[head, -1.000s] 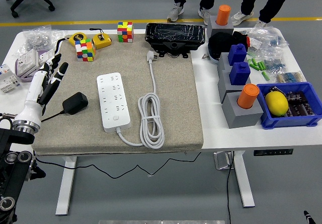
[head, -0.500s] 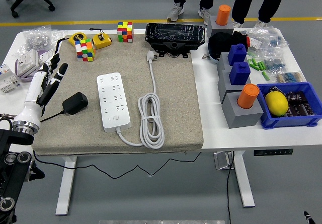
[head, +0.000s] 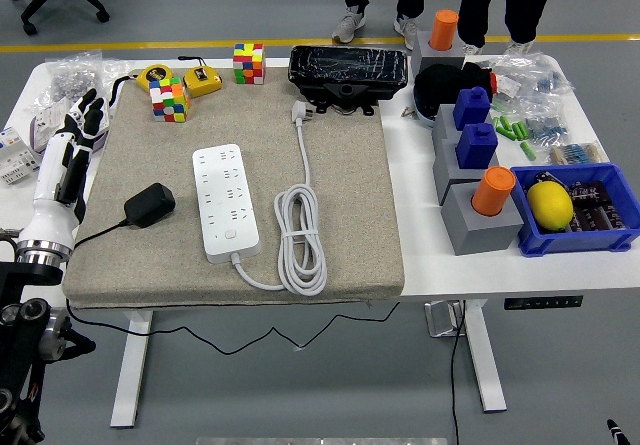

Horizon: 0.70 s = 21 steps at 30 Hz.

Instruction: Pick up the plug,place it near the board,insert it into the board,press the button

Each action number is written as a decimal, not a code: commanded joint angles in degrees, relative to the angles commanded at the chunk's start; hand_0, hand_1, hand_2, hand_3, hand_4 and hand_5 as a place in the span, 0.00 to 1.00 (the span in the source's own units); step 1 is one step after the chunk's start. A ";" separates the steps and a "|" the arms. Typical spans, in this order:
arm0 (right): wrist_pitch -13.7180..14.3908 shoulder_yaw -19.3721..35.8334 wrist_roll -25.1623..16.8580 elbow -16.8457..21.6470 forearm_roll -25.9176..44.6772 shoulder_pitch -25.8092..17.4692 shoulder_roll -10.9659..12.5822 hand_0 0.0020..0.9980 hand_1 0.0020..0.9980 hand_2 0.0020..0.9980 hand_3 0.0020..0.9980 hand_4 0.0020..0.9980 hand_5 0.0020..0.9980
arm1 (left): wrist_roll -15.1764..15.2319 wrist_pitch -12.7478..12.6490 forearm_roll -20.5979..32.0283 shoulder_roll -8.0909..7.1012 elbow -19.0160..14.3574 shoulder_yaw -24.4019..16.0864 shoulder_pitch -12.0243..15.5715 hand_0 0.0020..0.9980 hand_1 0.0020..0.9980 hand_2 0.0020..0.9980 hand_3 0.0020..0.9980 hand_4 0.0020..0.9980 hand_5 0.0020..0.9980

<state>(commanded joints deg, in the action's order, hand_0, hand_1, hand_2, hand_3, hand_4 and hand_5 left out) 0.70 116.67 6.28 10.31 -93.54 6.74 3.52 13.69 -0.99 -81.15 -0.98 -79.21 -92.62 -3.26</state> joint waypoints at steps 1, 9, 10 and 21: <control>-0.50 0.99 0.17 0.00 -0.77 0.01 0.00 0.99 0.89 0.86 0.86 1.00 1.00 | -0.02 0.52 1.58 0.00 0.05 0.21 0.03 0.98 0.95 0.98 1.00 1.00 1.00; -3.22 6.55 0.93 0.00 -4.83 0.13 0.08 1.00 0.96 0.94 0.96 1.00 1.00 | -3.06 8.51 15.13 -0.26 0.68 0.52 -0.06 1.00 1.00 0.98 0.96 1.00 1.00; -3.18 6.35 0.82 0.00 -4.64 0.09 0.08 1.00 0.97 0.95 0.98 1.00 1.00 | -3.45 9.00 15.36 -0.30 0.69 0.42 -0.04 1.00 1.00 0.96 0.90 1.00 1.00; -1.55 3.22 -0.23 0.00 -1.69 -0.07 0.13 1.00 0.96 0.93 0.94 1.00 1.00 | -4.66 8.76 12.08 -0.36 0.33 0.01 -0.07 1.00 0.96 0.91 0.89 1.00 1.00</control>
<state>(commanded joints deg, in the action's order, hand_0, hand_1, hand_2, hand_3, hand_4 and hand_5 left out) -0.84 119.89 6.04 10.31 -95.23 6.67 3.65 9.03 7.77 -69.08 -1.35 -78.88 -92.61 -3.33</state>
